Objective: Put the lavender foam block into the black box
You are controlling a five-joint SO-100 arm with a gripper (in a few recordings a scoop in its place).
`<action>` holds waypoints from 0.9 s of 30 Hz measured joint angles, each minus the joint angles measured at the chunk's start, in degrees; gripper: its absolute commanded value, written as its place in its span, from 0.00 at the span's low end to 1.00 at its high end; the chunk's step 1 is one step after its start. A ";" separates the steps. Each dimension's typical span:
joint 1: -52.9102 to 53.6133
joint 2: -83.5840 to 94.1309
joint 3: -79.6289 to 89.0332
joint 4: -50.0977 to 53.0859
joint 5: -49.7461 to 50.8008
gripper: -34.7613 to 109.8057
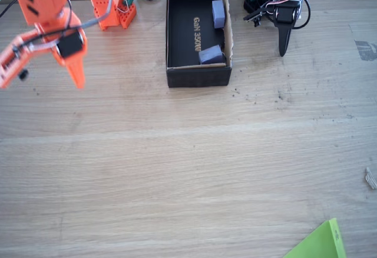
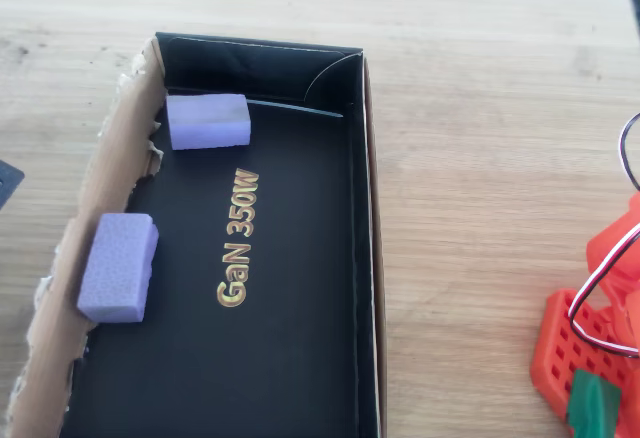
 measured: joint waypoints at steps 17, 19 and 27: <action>-5.54 26.10 55.55 -39.38 1.67 0.24; -5.80 31.82 62.14 -40.96 1.23 0.24; -5.01 50.45 84.81 -51.68 0.35 0.24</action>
